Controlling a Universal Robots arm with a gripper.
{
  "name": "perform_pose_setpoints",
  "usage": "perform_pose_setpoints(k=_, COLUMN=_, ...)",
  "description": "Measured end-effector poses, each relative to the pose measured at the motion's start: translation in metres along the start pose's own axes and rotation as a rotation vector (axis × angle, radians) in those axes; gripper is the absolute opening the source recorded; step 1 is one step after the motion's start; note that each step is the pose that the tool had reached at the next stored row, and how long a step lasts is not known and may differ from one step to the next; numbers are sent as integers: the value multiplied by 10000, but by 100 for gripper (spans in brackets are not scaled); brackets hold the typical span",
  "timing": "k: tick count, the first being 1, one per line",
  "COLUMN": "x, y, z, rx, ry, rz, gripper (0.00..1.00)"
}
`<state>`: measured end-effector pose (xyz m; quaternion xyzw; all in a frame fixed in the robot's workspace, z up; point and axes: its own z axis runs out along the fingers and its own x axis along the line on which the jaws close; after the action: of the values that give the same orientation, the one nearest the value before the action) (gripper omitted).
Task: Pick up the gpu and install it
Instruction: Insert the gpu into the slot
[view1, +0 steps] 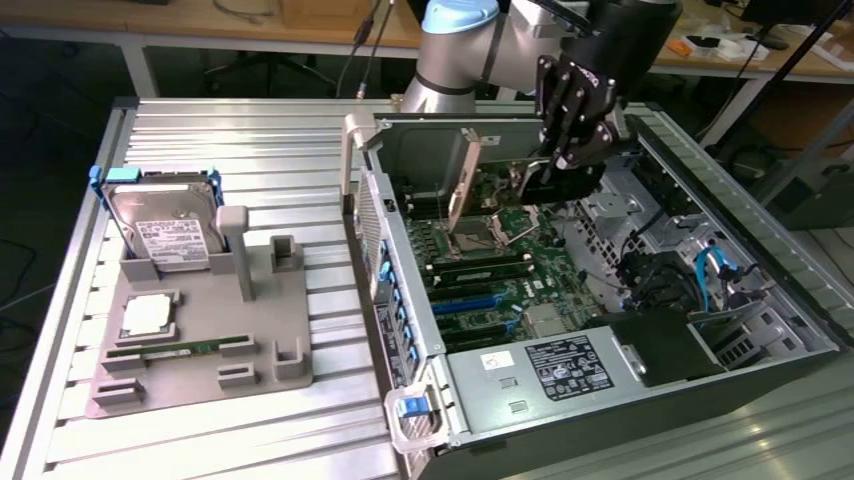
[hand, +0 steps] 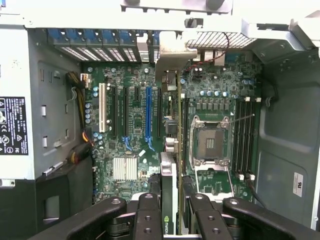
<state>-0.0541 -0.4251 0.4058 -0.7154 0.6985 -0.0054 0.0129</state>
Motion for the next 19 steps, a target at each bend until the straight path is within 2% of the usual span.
perform_pose_setpoints(k=19, x=2, y=7, z=174, rx=-2, ry=36, rz=73, gripper=27)
